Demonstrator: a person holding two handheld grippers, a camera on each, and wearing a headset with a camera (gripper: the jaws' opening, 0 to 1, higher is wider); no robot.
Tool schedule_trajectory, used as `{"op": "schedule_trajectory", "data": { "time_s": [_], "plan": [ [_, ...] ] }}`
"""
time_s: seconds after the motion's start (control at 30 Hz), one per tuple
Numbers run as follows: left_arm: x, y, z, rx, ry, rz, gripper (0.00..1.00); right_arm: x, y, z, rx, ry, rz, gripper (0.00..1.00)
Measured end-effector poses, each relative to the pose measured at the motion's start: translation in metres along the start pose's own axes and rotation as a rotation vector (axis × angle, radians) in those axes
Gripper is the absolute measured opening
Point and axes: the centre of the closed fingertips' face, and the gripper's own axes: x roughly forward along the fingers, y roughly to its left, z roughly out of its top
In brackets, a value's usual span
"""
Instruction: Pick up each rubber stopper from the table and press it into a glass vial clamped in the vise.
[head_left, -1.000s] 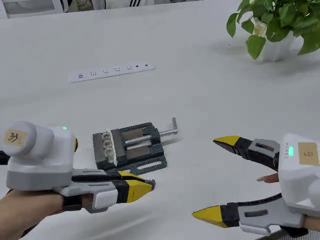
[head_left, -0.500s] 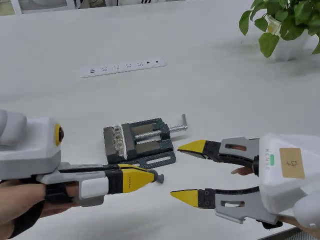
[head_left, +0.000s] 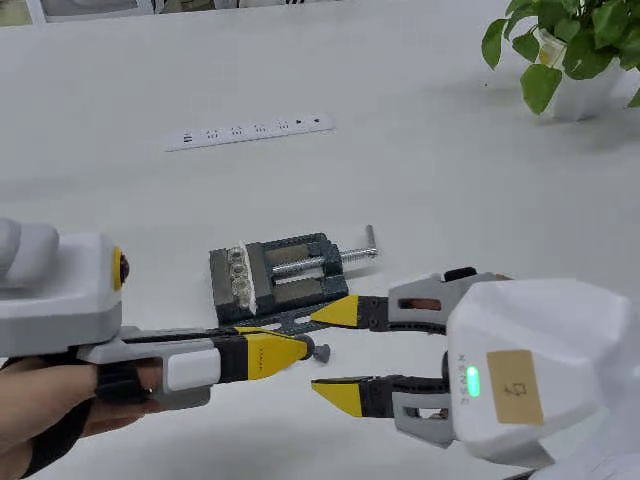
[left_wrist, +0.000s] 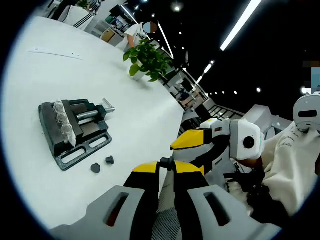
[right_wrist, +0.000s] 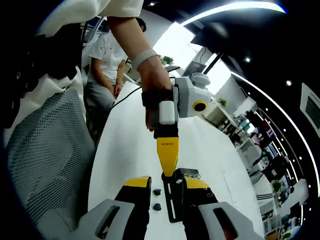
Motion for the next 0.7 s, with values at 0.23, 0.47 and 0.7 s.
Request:
{"op": "schedule_trajectory", "data": {
  "time_s": [0.23,0.47,0.7],
  "plan": [
    [-0.0014,0.0042,0.0016,-0.032,-0.025,0.014,0.07,0.0049,-0.0026,-0.0006,-0.022,0.017,-0.003,0.15],
    [-0.002,0.0057,-0.0003,-0.046,-0.031,0.019,0.07,0.006,-0.0035,-0.0021,-0.023,0.028,-0.005,0.11],
    [-0.0022,0.0067,-0.0015,-0.058,-0.035,0.02,0.07,0.0068,-0.0024,-0.0024,-0.031,0.037,-0.002,0.09]
  ]
}}
